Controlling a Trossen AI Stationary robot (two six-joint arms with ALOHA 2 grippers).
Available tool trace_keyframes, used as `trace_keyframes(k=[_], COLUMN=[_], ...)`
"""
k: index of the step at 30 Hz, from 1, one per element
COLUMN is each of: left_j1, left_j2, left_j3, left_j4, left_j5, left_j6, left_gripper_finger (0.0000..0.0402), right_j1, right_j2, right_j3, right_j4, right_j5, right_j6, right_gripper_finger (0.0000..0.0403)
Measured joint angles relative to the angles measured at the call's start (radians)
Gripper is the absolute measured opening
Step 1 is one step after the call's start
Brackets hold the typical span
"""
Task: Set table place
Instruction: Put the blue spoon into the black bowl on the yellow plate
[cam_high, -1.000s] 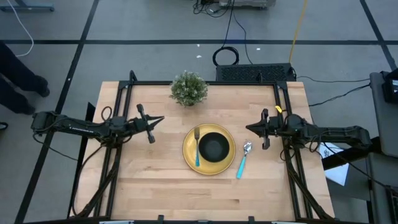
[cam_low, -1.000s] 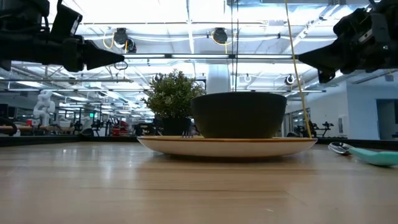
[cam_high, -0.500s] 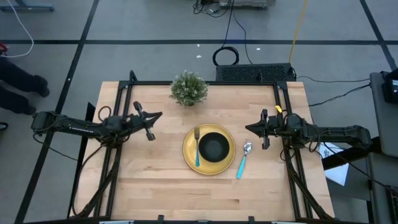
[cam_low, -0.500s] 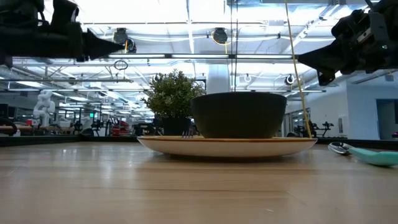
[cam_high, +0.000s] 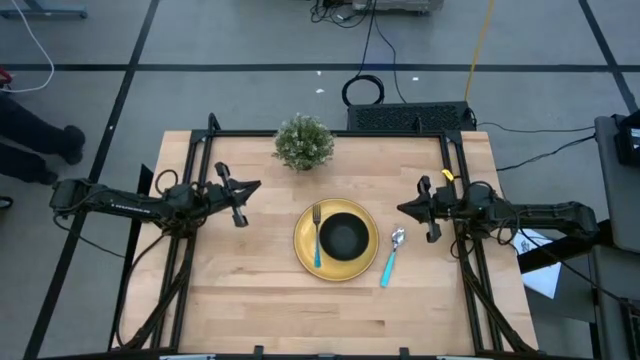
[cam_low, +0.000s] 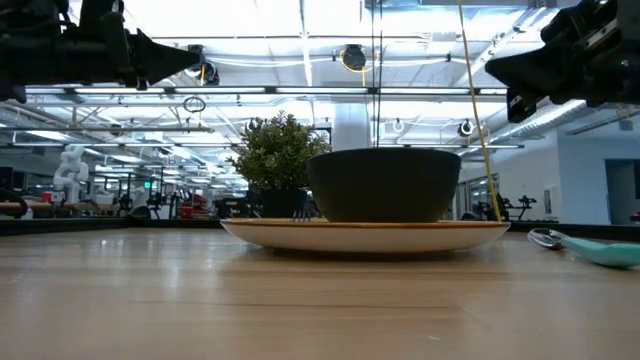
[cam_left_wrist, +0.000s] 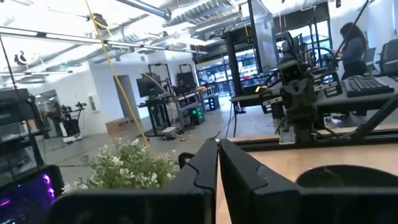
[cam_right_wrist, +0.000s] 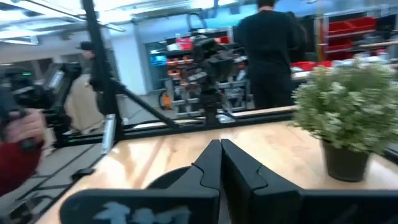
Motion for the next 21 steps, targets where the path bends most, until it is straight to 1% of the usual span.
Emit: trace_keyframes(k=[4,6,7,10,15,18,19,21], left_j1=[0.000,0.000,0.000,0.000,0.000,0.000,0.000,0.000], left_j2=[0.000,0.000,0.000,0.000,0.000,0.000,0.000,0.000], left_j3=[0.000,0.000,0.000,0.000,0.000,0.000,0.000,0.000], left_j4=[-0.004,-0.003,-0.003,-0.002,-0.008,-0.024,-0.031,-0.047], left_j5=[-0.001,-0.003,-0.003,-0.003,-0.004,-0.004,-0.004,-0.005], left_j6=[0.000,0.005,0.005,0.007,-0.018,-0.038,-0.047,-0.057], left_gripper_finger=[0.0024,0.0024,0.0024,0.0024,0.0024,0.0024,0.0024,0.0024], right_j1=[0.000,0.000,0.002,0.031,0.105,0.149,0.166,0.201], right_j2=[0.000,-0.001,-0.001,0.020,0.091,0.140,0.155,0.175], right_j3=[0.000,0.020,0.042,0.112,0.260,0.374,0.415,0.497], right_j4=[0.072,0.114,0.110,-0.001,-0.131,-0.227,-0.269,-0.372], right_j5=[-0.097,-0.125,-0.126,-0.121,0.008,0.031,0.065,0.173], right_j6=[-0.018,-0.030,-0.031,-0.063,-0.115,-0.143,-0.148,-0.154], right_gripper_finger=[0.0000,0.0000,0.0000,0.0000,0.0000,0.0000,0.0000,0.0000])
